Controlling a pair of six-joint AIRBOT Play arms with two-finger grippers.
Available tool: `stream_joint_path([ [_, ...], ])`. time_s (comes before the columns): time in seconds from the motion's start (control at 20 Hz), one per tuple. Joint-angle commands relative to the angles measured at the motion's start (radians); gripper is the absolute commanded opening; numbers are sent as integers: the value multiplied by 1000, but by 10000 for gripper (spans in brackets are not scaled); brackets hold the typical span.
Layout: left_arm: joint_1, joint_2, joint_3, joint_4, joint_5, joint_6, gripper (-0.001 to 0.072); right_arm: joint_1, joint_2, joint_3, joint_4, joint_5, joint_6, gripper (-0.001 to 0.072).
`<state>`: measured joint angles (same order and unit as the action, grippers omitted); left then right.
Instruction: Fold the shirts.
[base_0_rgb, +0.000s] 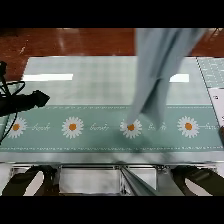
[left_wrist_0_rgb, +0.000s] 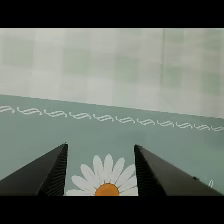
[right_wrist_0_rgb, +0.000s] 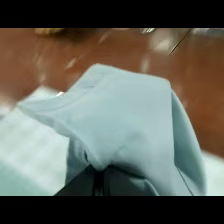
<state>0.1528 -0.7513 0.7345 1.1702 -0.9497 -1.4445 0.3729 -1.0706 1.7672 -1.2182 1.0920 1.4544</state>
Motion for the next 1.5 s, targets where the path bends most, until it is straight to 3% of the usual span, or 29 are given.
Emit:
stream_joint_path([
  [0.0, 1, 1, -6, -4, -3, 0, 510, 207, -128, -154, -30, 64, 39, 20],
  [0.15, 1, 1, -6, -4, -5, 0, 510, 297, -303, -338, 94, -37, 71, 20],
  [0.25, 1, 1, -6, -4, -9, -1, 510, 334, -437, -349, 261, -60, 3, 20],
  [0.4, 1, 0, -6, -4, -29, 0, 510, 354, -565, -349, 320, -86, 26, 22],
  [0.45, 0, 0, -6, -4, -38, 0, 510, 352, -585, -349, 348, -86, 46, 107],
  [0.5, 0, 0, -6, -4, -46, 0, 510, 346, -591, -349, 371, -79, 56, 358],
  [0.55, -5, 0, -6, -4, -48, 0, 510, 338, -587, -341, 380, -49, 35, 415],
  [0.75, -27, -16, 34, 0, -107, 3, 510, 161, -463, -219, 225, 191, 46, 415],
  [0.85, 32, -35, 80, 6, -187, 3, 510, -7, -305, -221, 19, 222, 109, 415],
  [1.0, 182, -75, 79, -72, -190, -69, 510, -275, -64, -390, -266, 213, 235, 415],
  [1.1, 207, -193, 63, -323, -293, 30, 510, -452, 77, -631, -240, 138, 284, 414],
  [1.2, 202, -341, 63, -475, -426, 129, 510, -565, 169, -864, -111, 82, 230, 414],
  [1.45, 196, -523, 60, -443, -476, 135, 510, -606, 266, -1211, 111, 11, 129, 414],
])
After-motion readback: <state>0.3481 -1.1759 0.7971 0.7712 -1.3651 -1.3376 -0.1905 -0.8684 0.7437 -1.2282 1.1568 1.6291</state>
